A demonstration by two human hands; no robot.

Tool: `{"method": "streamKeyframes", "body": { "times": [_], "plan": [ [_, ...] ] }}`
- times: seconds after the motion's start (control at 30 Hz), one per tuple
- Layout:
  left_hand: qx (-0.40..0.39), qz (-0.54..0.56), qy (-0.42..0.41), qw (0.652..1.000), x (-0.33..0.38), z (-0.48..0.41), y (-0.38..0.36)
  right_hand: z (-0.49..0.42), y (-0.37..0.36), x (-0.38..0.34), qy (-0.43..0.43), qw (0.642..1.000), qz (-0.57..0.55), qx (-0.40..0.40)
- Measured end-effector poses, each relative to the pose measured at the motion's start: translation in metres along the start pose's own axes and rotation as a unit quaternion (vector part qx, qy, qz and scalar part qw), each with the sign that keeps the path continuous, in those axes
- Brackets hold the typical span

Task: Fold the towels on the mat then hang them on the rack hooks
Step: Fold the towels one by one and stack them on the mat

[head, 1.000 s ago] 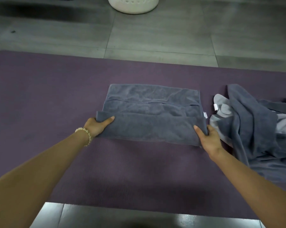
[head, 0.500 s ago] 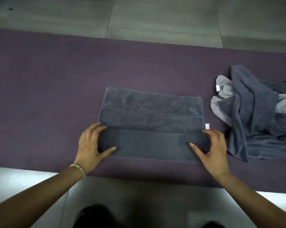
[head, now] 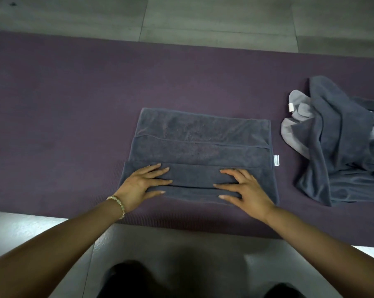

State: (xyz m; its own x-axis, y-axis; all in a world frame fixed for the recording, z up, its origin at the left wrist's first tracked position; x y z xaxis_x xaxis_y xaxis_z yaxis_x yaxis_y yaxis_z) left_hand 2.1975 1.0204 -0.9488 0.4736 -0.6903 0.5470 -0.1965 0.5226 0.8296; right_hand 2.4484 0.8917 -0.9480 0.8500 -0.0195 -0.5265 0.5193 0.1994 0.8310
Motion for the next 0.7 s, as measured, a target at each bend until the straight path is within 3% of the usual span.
{"method": "streamKeyframes", "body": {
  "times": [0.07, 0.13, 0.23, 0.37, 0.43, 0.53, 0.7],
  "plan": [
    [-0.015, 0.100, 0.064, 0.993, 0.003, -0.011, 0.021, -0.007, 0.016, 0.001, -0.019, 0.997, -0.068, 0.007],
    [-0.082, 0.165, 0.127, 0.975, 0.000, -0.032, 0.043, -0.022, 0.037, 0.005, -0.067, 0.989, -0.131, -0.018],
    [-0.139, 0.142, 0.169, 0.965, -0.010, -0.077, 0.083, -0.058, 0.065, 0.015, -0.119, 0.972, -0.175, -0.100],
    [0.017, 0.101, 0.228, 0.968, -0.041, -0.115, 0.130, -0.098, 0.116, 0.046, -0.182, 0.963, -0.188, -0.068],
    [0.082, 0.104, 0.264, 0.955, -0.055, -0.109, 0.133, -0.094, 0.119, 0.073, -0.230, 0.957, -0.153, -0.091],
    [0.069, 0.162, 0.345, 0.922, -0.077, -0.085, 0.102, -0.068, 0.106, 0.106, -0.295, 0.938, -0.174, -0.057],
    [0.062, 0.172, 0.333, 0.925, -0.088, -0.077, 0.083, -0.041, 0.092, 0.114, -0.333, 0.883, -0.322, 0.073]
  ]
}}
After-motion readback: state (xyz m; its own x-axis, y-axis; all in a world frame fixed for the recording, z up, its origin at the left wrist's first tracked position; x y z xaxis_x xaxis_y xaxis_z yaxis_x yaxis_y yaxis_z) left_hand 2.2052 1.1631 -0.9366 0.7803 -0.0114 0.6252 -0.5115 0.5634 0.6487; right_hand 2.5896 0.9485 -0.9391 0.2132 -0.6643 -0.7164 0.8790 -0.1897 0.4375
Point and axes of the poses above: each hand's wrist, its own z-axis away from the middle knuckle, its own y-axis out of the back of the hand, x = y × z, the point moved 6 cm from there along -z, towards the middle knuckle, and after that the axes turned 2 degrees about z, right-handed, at the moved point
